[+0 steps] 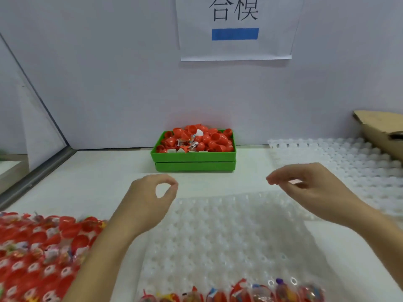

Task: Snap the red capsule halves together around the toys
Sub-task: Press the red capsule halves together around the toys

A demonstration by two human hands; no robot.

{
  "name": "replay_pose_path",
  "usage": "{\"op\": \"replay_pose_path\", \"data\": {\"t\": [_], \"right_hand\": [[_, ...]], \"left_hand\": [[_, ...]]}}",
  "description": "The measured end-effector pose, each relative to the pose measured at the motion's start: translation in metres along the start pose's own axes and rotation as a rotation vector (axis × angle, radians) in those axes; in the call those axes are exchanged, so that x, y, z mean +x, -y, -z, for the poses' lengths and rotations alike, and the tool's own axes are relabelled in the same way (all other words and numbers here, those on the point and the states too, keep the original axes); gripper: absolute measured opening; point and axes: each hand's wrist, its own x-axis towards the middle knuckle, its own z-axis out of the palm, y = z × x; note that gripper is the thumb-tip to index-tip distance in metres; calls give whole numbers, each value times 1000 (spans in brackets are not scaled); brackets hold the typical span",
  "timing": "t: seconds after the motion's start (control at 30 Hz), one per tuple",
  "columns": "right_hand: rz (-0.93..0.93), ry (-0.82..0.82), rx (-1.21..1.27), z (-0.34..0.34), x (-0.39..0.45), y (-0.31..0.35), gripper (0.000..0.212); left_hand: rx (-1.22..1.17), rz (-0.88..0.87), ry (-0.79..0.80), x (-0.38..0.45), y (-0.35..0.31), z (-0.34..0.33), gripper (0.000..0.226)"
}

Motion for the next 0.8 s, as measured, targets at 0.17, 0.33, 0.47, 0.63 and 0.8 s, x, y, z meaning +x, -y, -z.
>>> {"op": "replay_pose_path", "data": {"t": [0.17, 0.33, 0.47, 0.63, 0.8], "right_hand": [[-144, 52, -199, 5, -62, -31, 14], [-209, 238, -279, -2, -75, -39, 35], [-168, 124, -152, -16, -64, -45, 32], [-162, -73, -75, -37, -43, -51, 22], [-189, -164, -36, -45, -19, -60, 16]], "left_hand": [[407, 350, 81, -42, 16, -14, 46], [257, 397, 237, -48, 27, -21, 45], [161, 414, 155, -34, 34, -26, 45], [66, 372, 33, -4, 41, -35, 43], [-20, 296, -38, 22, 52, -42, 39]]}}
